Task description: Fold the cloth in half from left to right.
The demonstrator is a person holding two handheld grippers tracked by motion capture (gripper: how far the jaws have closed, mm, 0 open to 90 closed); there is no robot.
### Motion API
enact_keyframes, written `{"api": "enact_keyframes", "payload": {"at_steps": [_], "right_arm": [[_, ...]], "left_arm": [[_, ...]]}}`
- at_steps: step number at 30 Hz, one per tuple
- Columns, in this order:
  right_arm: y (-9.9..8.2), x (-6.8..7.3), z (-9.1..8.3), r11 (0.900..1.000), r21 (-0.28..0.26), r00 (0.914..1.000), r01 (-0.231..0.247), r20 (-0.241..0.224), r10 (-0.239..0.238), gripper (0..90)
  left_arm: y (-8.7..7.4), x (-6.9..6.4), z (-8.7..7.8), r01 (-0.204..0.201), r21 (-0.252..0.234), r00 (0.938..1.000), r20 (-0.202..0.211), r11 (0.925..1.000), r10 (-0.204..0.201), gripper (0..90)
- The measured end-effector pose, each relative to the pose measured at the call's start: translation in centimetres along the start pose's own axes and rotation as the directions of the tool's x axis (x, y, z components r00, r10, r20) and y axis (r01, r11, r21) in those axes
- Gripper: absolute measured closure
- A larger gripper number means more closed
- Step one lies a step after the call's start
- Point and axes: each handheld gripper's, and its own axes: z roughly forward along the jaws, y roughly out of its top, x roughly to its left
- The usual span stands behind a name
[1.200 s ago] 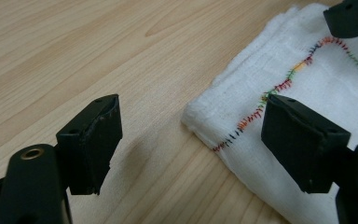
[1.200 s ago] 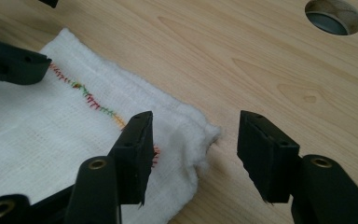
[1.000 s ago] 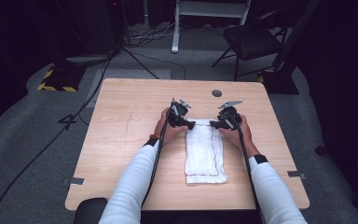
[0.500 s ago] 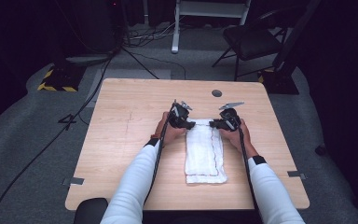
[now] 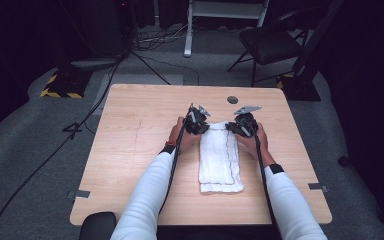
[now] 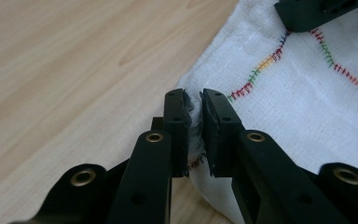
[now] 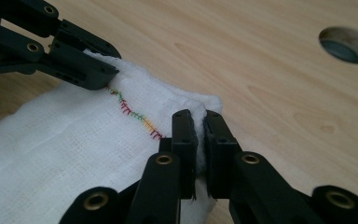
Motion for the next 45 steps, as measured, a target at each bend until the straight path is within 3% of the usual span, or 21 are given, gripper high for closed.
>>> {"api": "enact_keyframes", "payload": {"at_steps": [9,15,21,26,33,45], "right_arm": [[1.8,0.3,-1.8,0.9965,-0.072,0.9987,0.044,0.03,-0.042,85.3],[2.2,0.6,-3.0,0.9924,-0.103,0.9974,0.068,0.033,-0.065,85.4],[2.1,1.2,-4.7,0.9871,-0.13,0.9956,0.094,0.01,-0.093,85.4],[1.0,1.7,-5.7,0.9843,-0.148,0.9936,0.096,-0.044,-0.104,85.5],[-0.1,2.6,-6.7,0.9804,-0.153,0.9862,0.125,-0.089,-0.139,85.5],[-1.8,3.4,-7.5,0.9795,-0.142,0.9784,0.143,-0.129,-0.161,85.5]], "left_arm": [[1.0,0.3,-2.2,-0.042,-0.11,0.998,-0.051,0.993,0.037,82.8],[1.3,0.1,-3.8,-0.064,-0.159,0.9974,-0.045,0.9852,0.057,83.0],[0.7,-0.7,-5.7,-0.086,-0.192,0.9956,0.02,0.9776,0.091,83.0],[-0.6,-1.4,-6.7,-0.093,-0.21,0.9926,0.057,0.9733,0.107,83.0],[-1.8,-2.3,-7.6,-0.117,-0.222,0.9835,0.11,0.9679,0.144,82.9],[-3.0,-3.8,-8.0,-0.167,-0.204,0.9708,0.137,0.9646,0.197,82.9]]}}
